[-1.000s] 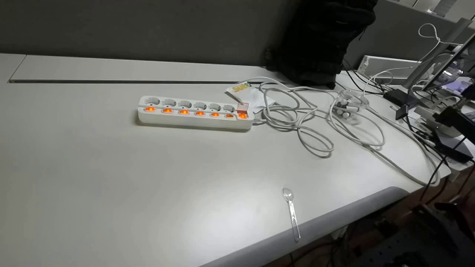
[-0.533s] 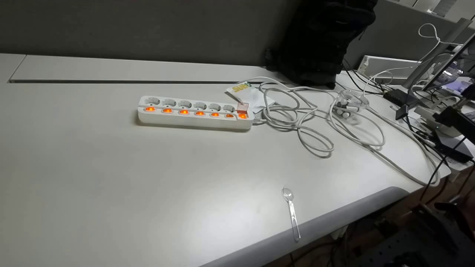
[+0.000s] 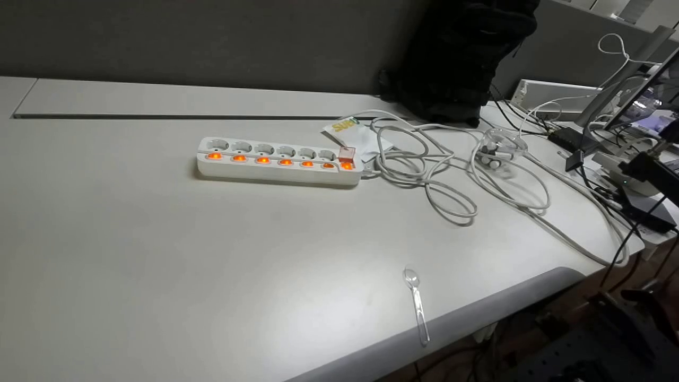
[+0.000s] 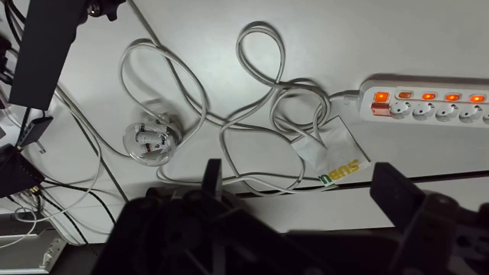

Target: Turn off the third switch from the right

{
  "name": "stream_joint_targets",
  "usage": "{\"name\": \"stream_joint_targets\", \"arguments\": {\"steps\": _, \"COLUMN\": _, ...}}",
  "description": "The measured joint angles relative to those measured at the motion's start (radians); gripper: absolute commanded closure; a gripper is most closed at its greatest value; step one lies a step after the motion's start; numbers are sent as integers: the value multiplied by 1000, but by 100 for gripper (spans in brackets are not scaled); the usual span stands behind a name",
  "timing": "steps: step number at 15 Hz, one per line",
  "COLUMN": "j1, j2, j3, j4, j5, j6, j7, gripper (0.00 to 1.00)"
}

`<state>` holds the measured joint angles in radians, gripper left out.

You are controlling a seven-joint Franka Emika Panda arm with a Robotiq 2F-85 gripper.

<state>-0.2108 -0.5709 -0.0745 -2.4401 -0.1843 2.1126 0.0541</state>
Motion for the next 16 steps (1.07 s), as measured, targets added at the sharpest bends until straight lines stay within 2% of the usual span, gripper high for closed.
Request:
{"name": "stream_joint_targets", "arguments": {"steps": 3, "j1": 0, "j2": 57, "j3": 11, "j4": 0, "j5": 8, "j6": 46, "j7": 80, "gripper": 0}}
{"name": "stream_joint_targets", "arguments": {"steps": 4, "j1": 1, "j2": 84, "j3": 18, "j4": 0, "j5": 10, "j6": 60, "j7": 101, "gripper": 25}}
{"name": "stream_joint_targets", "arguments": {"steps": 5, "j1": 4, "j2": 116, "j3": 26, "j4": 1, "j5": 13, "j6": 74, "j7": 116, "gripper": 26}}
{"name": "stream_joint_targets", "arguments": {"steps": 15, "j1": 105, "j2": 467, "j3": 85, "j4": 98, "j5": 46, "j6": 208, "j7": 184, "gripper": 97}}
{"name": "stream_joint_targets", "arguments": {"steps": 16, "j1": 117, "j2": 495, "j3": 87, "j4": 109, "j5": 47, "j6": 224, "j7": 185, "gripper": 99}}
